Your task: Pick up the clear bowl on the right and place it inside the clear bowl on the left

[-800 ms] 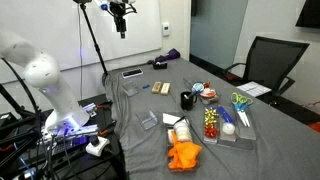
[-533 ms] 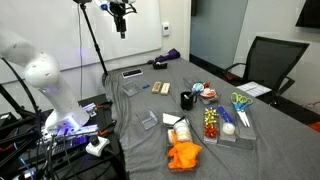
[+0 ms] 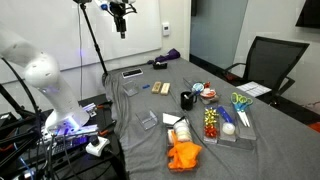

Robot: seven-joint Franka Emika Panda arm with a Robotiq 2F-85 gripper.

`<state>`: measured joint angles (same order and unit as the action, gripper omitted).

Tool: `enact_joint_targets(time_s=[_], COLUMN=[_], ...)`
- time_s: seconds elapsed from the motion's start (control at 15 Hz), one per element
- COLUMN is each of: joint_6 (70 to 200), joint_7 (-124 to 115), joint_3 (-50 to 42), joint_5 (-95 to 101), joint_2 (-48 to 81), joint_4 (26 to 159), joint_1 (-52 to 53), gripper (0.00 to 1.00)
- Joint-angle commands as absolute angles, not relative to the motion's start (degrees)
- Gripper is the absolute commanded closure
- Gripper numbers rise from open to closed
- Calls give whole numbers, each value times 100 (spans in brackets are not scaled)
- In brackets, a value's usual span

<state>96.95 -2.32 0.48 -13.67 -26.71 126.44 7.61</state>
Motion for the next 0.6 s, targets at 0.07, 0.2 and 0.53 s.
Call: enact_joint_targets(time_s=[0.07, 0.2, 0.53], joint_6=[9917, 10151, 10648], joint_7=[86, 238, 767], joint_3=[39, -33, -332], joint_5=[-1425, -1329, -993], joint_2=[-2802, -2826, -2732], joint_4=[12835, 12973, 13277], joint_1=[590, 500, 216], gripper=[0, 0, 0])
